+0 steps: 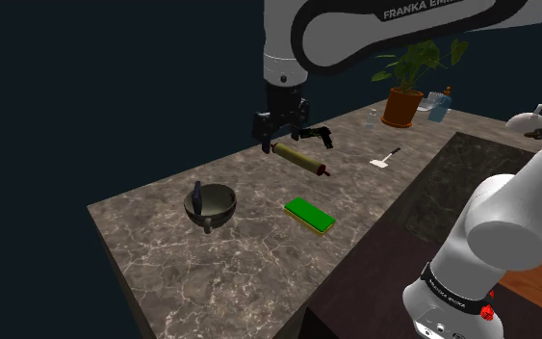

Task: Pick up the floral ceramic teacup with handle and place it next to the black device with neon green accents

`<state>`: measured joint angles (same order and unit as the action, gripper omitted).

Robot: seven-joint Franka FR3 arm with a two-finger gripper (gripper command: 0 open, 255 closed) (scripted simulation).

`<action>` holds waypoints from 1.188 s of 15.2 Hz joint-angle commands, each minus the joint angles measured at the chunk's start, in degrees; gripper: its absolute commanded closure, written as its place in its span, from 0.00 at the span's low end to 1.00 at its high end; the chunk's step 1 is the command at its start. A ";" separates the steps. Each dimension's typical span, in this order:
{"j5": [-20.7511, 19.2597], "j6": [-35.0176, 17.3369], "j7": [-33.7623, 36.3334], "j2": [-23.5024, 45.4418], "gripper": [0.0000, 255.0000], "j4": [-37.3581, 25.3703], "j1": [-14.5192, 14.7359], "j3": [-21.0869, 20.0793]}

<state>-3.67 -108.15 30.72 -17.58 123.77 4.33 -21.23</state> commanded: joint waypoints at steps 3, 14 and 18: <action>-2.71 -1.77 5.87 7.95 0.00 -4.42 0.70 -3.98; -15.66 -0.89 21.02 33.39 0.00 -22.99 7.39 -9.04; -20.01 1.42 24.55 43.14 0.00 -32.42 12.12 -8.43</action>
<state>-22.47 -107.36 54.17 22.81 94.03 15.03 -29.84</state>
